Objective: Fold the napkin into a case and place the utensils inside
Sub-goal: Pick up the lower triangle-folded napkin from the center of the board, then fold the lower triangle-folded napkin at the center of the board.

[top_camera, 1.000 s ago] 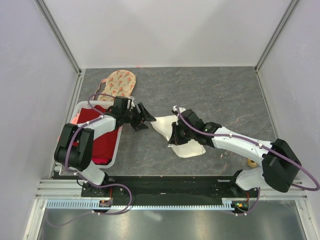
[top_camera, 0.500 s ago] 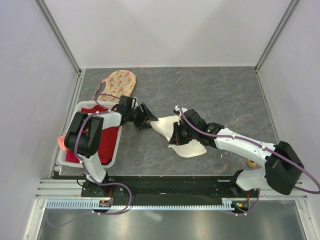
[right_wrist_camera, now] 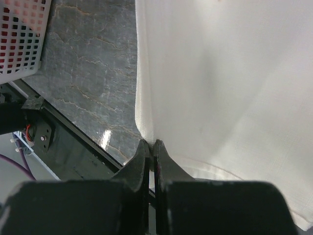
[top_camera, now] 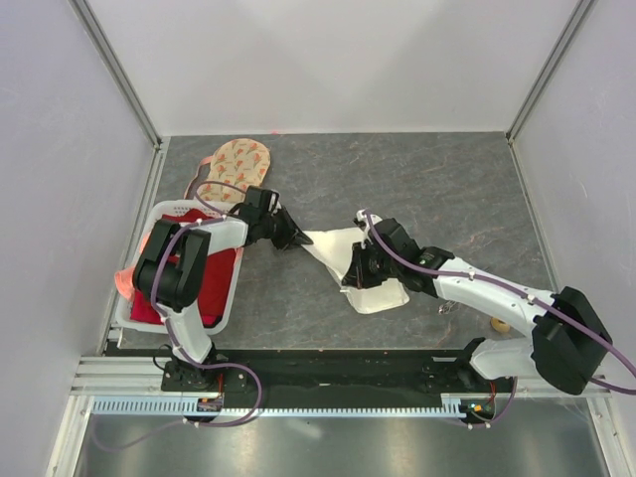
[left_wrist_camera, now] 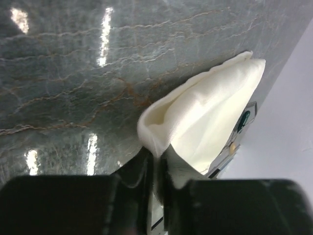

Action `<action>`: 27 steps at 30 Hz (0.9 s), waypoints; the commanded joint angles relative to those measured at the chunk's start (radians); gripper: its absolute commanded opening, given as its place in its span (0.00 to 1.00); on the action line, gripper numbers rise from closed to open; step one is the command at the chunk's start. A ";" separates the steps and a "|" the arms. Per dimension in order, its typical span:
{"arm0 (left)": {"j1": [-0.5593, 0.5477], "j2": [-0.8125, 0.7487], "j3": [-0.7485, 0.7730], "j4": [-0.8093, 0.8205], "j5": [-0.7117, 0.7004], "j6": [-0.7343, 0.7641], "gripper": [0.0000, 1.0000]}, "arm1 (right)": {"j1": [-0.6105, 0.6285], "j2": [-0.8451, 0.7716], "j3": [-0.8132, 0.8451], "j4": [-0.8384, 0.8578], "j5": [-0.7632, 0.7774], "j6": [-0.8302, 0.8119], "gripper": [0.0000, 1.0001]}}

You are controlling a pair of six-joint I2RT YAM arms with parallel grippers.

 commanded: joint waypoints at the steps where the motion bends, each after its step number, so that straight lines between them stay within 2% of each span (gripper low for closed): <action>1: -0.001 -0.120 0.069 -0.132 -0.115 0.114 0.02 | -0.003 -0.052 -0.066 0.034 -0.049 -0.007 0.00; 7: -0.019 -0.210 0.123 -0.336 -0.239 0.252 0.02 | 0.049 -0.066 -0.206 0.191 -0.181 0.071 0.00; 9: -0.037 -0.238 0.134 -0.377 -0.291 0.268 0.02 | 0.102 -0.054 -0.261 0.325 -0.204 0.151 0.00; 13: -0.087 -0.226 0.213 -0.505 -0.495 0.274 0.02 | 0.139 -0.009 -0.342 0.585 -0.255 0.291 0.00; 14: -0.100 -0.215 0.235 -0.560 -0.551 0.268 0.02 | 0.137 -0.012 -0.364 0.603 -0.252 0.315 0.00; 16: -0.140 -0.169 0.308 -0.608 -0.657 0.230 0.02 | 0.129 -0.033 -0.373 0.606 -0.239 0.318 0.00; 20: -0.214 -0.051 0.452 -0.716 -0.759 0.168 0.02 | 0.009 -0.079 -0.416 0.565 -0.299 0.320 0.00; 24: -0.269 0.085 0.648 -0.875 -0.886 0.101 0.02 | -0.082 -0.112 -0.428 0.444 -0.334 0.244 0.00; 27: -0.308 0.180 0.782 -0.997 -0.983 0.037 0.02 | -0.150 -0.083 -0.464 0.423 -0.368 0.205 0.00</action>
